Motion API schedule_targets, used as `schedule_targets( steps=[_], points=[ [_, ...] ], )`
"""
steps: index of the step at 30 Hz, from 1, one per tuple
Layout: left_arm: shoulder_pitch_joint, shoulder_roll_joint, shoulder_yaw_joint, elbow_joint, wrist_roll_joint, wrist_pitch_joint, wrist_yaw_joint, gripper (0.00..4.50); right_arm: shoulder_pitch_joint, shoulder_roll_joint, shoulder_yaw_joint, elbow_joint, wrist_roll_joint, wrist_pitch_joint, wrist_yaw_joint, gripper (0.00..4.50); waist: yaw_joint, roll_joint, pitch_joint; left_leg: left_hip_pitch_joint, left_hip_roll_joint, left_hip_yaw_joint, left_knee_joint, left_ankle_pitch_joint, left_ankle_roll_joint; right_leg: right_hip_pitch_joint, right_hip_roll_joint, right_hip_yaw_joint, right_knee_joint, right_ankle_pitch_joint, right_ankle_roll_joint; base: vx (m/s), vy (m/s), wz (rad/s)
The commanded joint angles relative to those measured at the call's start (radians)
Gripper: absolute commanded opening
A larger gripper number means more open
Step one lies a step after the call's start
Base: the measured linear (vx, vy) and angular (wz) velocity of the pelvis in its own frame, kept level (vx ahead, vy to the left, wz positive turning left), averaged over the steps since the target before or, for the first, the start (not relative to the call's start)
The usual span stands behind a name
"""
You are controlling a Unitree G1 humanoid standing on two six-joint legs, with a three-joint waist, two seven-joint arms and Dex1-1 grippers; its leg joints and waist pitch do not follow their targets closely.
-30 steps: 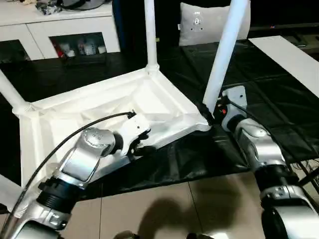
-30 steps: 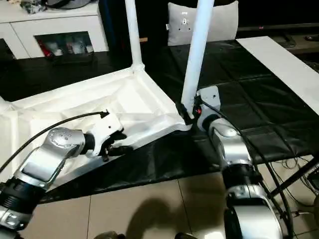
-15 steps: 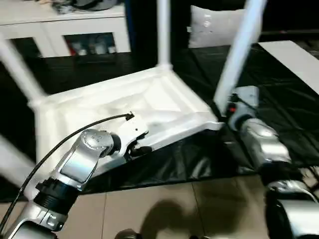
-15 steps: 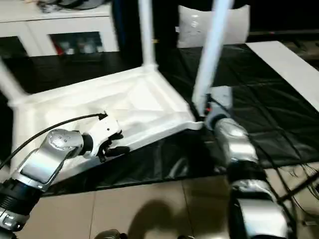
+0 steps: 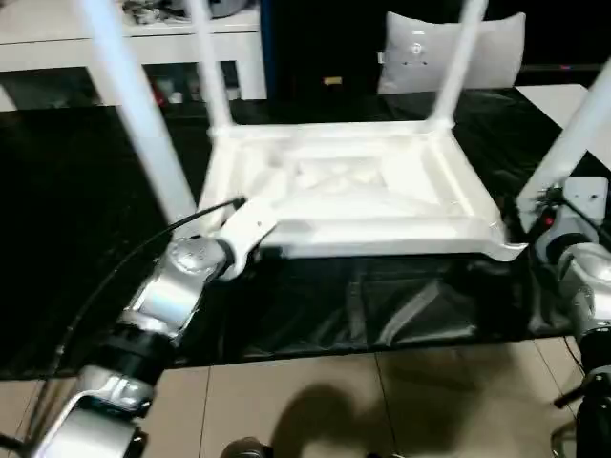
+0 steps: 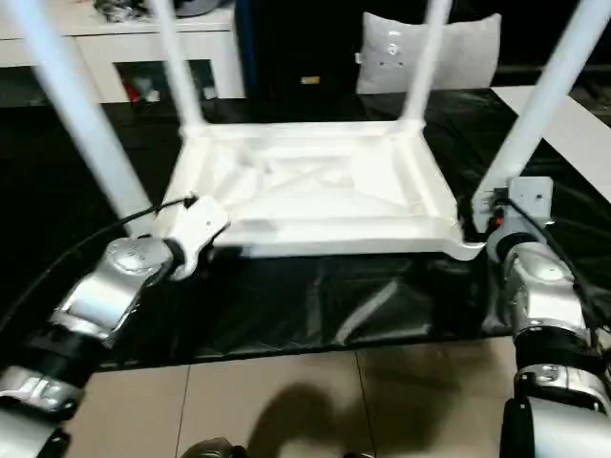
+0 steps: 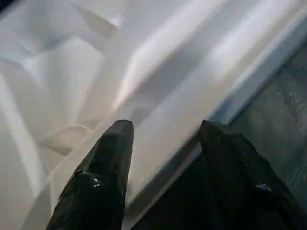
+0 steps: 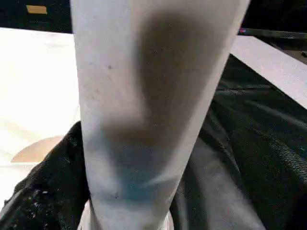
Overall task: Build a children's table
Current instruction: Rotate table base
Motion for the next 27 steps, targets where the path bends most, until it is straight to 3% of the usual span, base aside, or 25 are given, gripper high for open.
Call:
schedule_targets(
  steps=[1,3,5,8,10,12,13,15,16,17,19,21,23,24,27],
  points=[
    [0.026,-0.029,0.047,-0.042,-0.043,-0.024,0.036,2.44,0.004,0.011,0.016,-0.046,-0.002,0.007,0.010,4.50,-0.003,-0.027,-0.095,0.001,0.020,-0.008,-0.057,-0.182,0.072,0.056,-0.059,0.037,-0.075,-0.403,-0.122,0.000,0.000,0.00],
    [0.095,-0.073,0.106,-0.146,-0.082,-0.019,0.089,2.73,0.051,0.034,0.025,-0.149,0.003,0.036,-0.005,4.50,-0.008,-0.031,-0.094,-0.005,0.024,-0.009,-0.057,-0.163,0.083,0.059,-0.060,0.038,-0.069,-0.377,-0.131,0.000,0.000,0.00],
    [0.150,-0.092,0.135,-0.226,-0.099,-0.009,0.111,2.73,0.090,0.048,0.028,-0.225,0.009,0.056,-0.018,4.50,-0.014,-0.032,-0.093,-0.006,0.028,-0.009,-0.057,-0.141,0.102,0.052,-0.056,0.040,-0.066,-0.348,-0.142,0.000,0.000,0.00],
    [0.278,-0.105,0.169,-0.396,-0.103,0.021,0.160,3.11,0.203,0.066,0.041,-0.406,0.007,0.104,-0.036,4.50,-0.018,-0.027,-0.096,-0.009,0.031,-0.008,-0.054,-0.102,0.131,0.046,-0.048,0.045,-0.057,-0.286,-0.158,0.000,0.000,0.00],
    [0.326,-0.111,0.192,-0.449,-0.100,0.023,0.186,3.24,0.254,0.079,0.041,-0.495,0.012,0.134,-0.041,4.50,-0.021,-0.024,-0.085,-0.009,0.031,-0.006,-0.058,-0.143,0.131,0.042,-0.046,0.043,-0.069,-0.339,-0.140,0.000,0.000,0.00],
    [0.346,-0.113,0.204,-0.470,-0.097,0.021,0.199,3.34,0.277,0.084,0.043,-0.535,0.013,0.148,-0.041,4.50,-0.023,-0.022,-0.077,0.002,0.028,-0.007,-0.064,-0.229,0.098,0.036,-0.046,0.037,-0.090,-0.471,-0.090,0.000,0.000,0.00],
    [0.388,-0.117,0.233,-0.511,-0.087,0.005,0.229,3.55,0.330,0.092,0.052,-0.629,0.016,0.178,-0.035,4.50,-0.027,-0.019,-0.069,0.002,0.028,-0.010,-0.069,-0.265,0.083,0.035,-0.043,0.035,-0.097,-0.517,-0.061,0.000,0.000,0.00],
    [0.407,-0.121,0.250,-0.531,-0.086,0.003,0.245,3.63,0.354,0.098,0.056,-0.672,0.021,0.193,-0.032,4.50,-0.033,-0.020,-0.065,0.006,0.025,-0.013,-0.073,-0.319,0.063,0.031,-0.043,0.030,-0.110,-0.579,-0.023,0.000,0.000,0.00],
    [0.455,-0.129,0.291,-0.580,-0.067,0.006,0.293,3.68,0.409,0.106,0.087,-0.778,0.039,0.230,-0.005,4.50,-0.035,-0.015,-0.066,0.010,0.022,-0.013,-0.070,-0.333,0.058,0.029,-0.041,0.028,-0.112,-0.594,-0.013,0.000,0.000,0.00],
    [0.477,-0.135,0.306,-0.606,-0.062,0.023,0.313,3.68,0.429,0.110,0.104,-0.817,0.048,0.246,0.006,4.50,-0.040,-0.018,-0.065,0.005,0.023,-0.017,-0.073,-0.347,0.051,0.032,-0.041,0.026,-0.116,-0.607,0.011,0.000,0.000,0.00],
    [0.513,-0.150,0.326,-0.657,-0.059,0.057,0.349,4.05,0.458,0.115,0.138,-0.870,0.061,0.286,0.025,4.50,-0.048,-0.017,-0.065,0.009,0.020,-0.018,-0.071,-0.367,0.049,0.028,-0.040,0.022,-0.121,-0.627,0.021,0.000,0.000,0.00],
    [0.531,-0.165,0.340,-0.681,-0.060,0.076,0.375,4.08,0.470,0.121,0.157,-0.889,0.061,0.301,0.034,4.50,-0.055,-0.019,-0.064,0.005,0.020,-0.021,-0.072,-0.379,0.051,0.030,-0.040,0.018,-0.127,-0.638,0.032,0.000,0.000,0.00],
    [0.548,-0.189,0.358,-0.705,-0.050,0.098,0.417,4.17,0.481,0.128,0.176,-0.907,0.059,0.322,0.043,4.50,-0.060,-0.016,-0.064,0.013,0.021,-0.023,-0.070,-0.397,0.050,0.026,-0.042,0.013,-0.132,-0.643,0.029,0.000,0.000,0.00],
    [0.548,-0.190,0.359,-0.706,-0.049,0.099,0.419,4.43,0.481,0.128,0.177,-0.908,0.059,0.323,0.043,4.50,-0.064,-0.015,-0.064,0.011,0.022,-0.025,-0.071,-0.403,0.050,0.030,-0.040,0.010,-0.134,-0.640,0.033,0.000,0.000,0.00],
    [0.543,-0.232,0.378,-0.703,-0.057,0.107,0.475,4.47,0.484,0.145,0.216,-0.951,0.076,0.399,0.061,4.50,-0.067,-0.014,-0.067,0.016,0.024,-0.029,-0.072,-0.420,0.048,0.032,-0.041,0.008,-0.137,-0.621,0.035,0.000,0.000,0.00]
  ],
)
